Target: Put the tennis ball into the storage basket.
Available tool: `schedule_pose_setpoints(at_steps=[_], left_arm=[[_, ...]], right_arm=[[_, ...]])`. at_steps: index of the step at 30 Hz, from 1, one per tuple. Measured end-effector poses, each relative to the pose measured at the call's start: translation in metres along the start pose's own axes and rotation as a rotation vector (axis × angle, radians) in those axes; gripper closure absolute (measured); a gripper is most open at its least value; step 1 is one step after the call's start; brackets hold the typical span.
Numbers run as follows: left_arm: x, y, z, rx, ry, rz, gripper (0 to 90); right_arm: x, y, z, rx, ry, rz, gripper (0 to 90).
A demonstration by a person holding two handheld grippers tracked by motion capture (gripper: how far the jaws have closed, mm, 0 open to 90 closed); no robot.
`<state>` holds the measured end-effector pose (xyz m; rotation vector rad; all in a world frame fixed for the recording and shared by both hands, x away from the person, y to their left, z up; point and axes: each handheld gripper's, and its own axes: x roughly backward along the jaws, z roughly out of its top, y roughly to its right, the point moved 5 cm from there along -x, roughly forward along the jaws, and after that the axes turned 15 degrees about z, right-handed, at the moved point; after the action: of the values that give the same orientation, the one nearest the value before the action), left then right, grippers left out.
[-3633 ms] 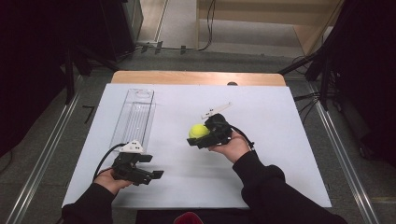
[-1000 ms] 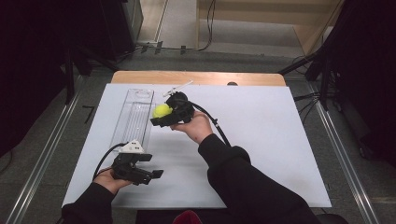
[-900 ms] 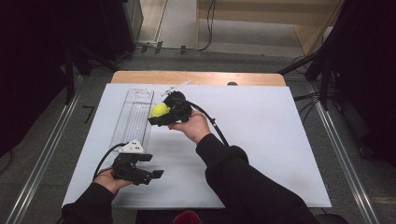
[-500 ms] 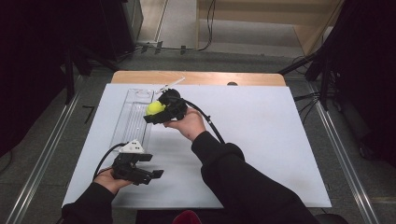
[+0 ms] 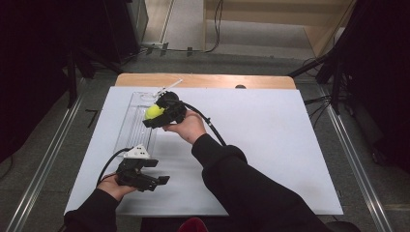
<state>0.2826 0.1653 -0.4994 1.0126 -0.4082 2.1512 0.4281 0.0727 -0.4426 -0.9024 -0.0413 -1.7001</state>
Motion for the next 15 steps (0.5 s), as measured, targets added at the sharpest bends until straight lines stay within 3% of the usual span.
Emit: schedule_pose_setpoints(at_steps=[15], left_arm=[[0.0,-0.001,0.0,-0.006,0.002,0.003,21.2]], right_arm=[[-0.016,-0.003,0.013,0.032,-0.031,0.0,22.8]])
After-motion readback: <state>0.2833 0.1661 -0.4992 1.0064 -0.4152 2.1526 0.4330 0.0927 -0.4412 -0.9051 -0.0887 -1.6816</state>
